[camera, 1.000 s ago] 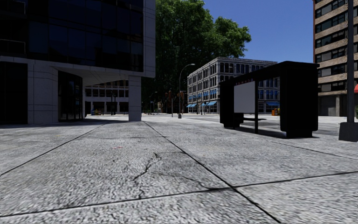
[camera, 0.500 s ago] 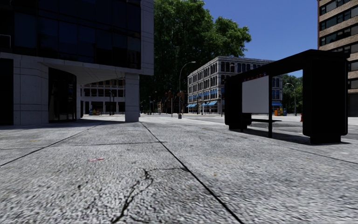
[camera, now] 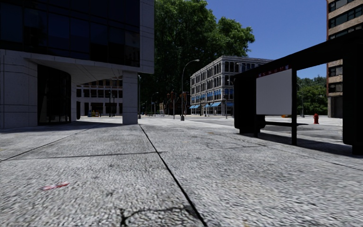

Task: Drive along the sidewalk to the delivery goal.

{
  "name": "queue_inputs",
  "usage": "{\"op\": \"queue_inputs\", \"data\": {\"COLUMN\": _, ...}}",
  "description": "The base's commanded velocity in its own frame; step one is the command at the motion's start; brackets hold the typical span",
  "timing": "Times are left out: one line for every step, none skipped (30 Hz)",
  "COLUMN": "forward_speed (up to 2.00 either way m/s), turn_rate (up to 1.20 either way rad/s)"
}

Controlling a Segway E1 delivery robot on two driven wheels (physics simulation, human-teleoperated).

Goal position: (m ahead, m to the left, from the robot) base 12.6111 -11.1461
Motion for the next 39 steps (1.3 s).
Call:
{"op": "queue_inputs", "data": {"forward_speed": 2.0, "turn_rate": 0.0}}
{"op": "queue_inputs", "data": {"forward_speed": 2.0, "turn_rate": 0.0}}
{"op": "queue_inputs", "data": {"forward_speed": 2.0, "turn_rate": 0.0}}
{"op": "queue_inputs", "data": {"forward_speed": 2.0, "turn_rate": 0.0}}
{"op": "queue_inputs", "data": {"forward_speed": 2.0, "turn_rate": 0.0}}
{"op": "queue_inputs", "data": {"forward_speed": 2.0, "turn_rate": 0.0}}
{"op": "queue_inputs", "data": {"forward_speed": 2.0, "turn_rate": 0.0}}
{"op": "queue_inputs", "data": {"forward_speed": 2.0, "turn_rate": 0.0}}
{"op": "queue_inputs", "data": {"forward_speed": 2.0, "turn_rate": 0.0}}
{"op": "queue_inputs", "data": {"forward_speed": 2.0, "turn_rate": 0.0}}
{"op": "queue_inputs", "data": {"forward_speed": 2.0, "turn_rate": 0.0}}
{"op": "queue_inputs", "data": {"forward_speed": 2.0, "turn_rate": 0.0}}
{"op": "queue_inputs", "data": {"forward_speed": 2.0, "turn_rate": 0.0}}
{"op": "queue_inputs", "data": {"forward_speed": 2.0, "turn_rate": 0.0}}
{"op": "queue_inputs", "data": {"forward_speed": 2.0, "turn_rate": 0.0}}
{"op": "queue_inputs", "data": {"forward_speed": 2.0, "turn_rate": 0.0}}
{"op": "queue_inputs", "data": {"forward_speed": 2.0, "turn_rate": 0.0}}
{"op": "queue_inputs", "data": {"forward_speed": 2.0, "turn_rate": 0.0}}
{"op": "queue_inputs", "data": {"forward_speed": 2.0, "turn_rate": 0.0}}
{"op": "queue_inputs", "data": {"forward_speed": 2.0, "turn_rate": 0.0}}
{"op": "queue_inputs", "data": {"forward_speed": 2.0, "turn_rate": 0.0}}
{"op": "queue_inputs", "data": {"forward_speed": 2.0, "turn_rate": 0.0}}
{"op": "queue_inputs", "data": {"forward_speed": 2.0, "turn_rate": 0.0}}
{"op": "queue_inputs", "data": {"forward_speed": 2.0, "turn_rate": 0.0}}
{"op": "queue_inputs", "data": {"forward_speed": 2.0, "turn_rate": 0.0}}
{"op": "queue_inputs", "data": {"forward_speed": 2.0, "turn_rate": 0.0}}
{"op": "queue_inputs", "data": {"forward_speed": 2.0, "turn_rate": 0.0}}
{"op": "queue_inputs", "data": {"forward_speed": 2.0, "turn_rate": 0.0}}
{"op": "queue_inputs", "data": {"forward_speed": 2.0, "turn_rate": 0.0}}
{"op": "queue_inputs", "data": {"forward_speed": 2.0, "turn_rate": 0.0}}
{"op": "queue_inputs", "data": {"forward_speed": 2.0, "turn_rate": 0.0}}
{"op": "queue_inputs", "data": {"forward_speed": 2.0, "turn_rate": 0.0}}
{"op": "queue_inputs", "data": {"forward_speed": 2.0, "turn_rate": 0.0}}
{"op": "queue_inputs", "data": {"forward_speed": 2.0, "turn_rate": 0.0}}
{"op": "queue_inputs", "data": {"forward_speed": 2.0, "turn_rate": 0.0}}
{"op": "queue_inputs", "data": {"forward_speed": 2.0, "turn_rate": 0.0}}
{"op": "queue_inputs", "data": {"forward_speed": 2.0, "turn_rate": 0.0}}
{"op": "queue_inputs", "data": {"forward_speed": 2.0, "turn_rate": 0.0}}
{"op": "queue_inputs", "data": {"forward_speed": 2.0, "turn_rate": 0.0}}
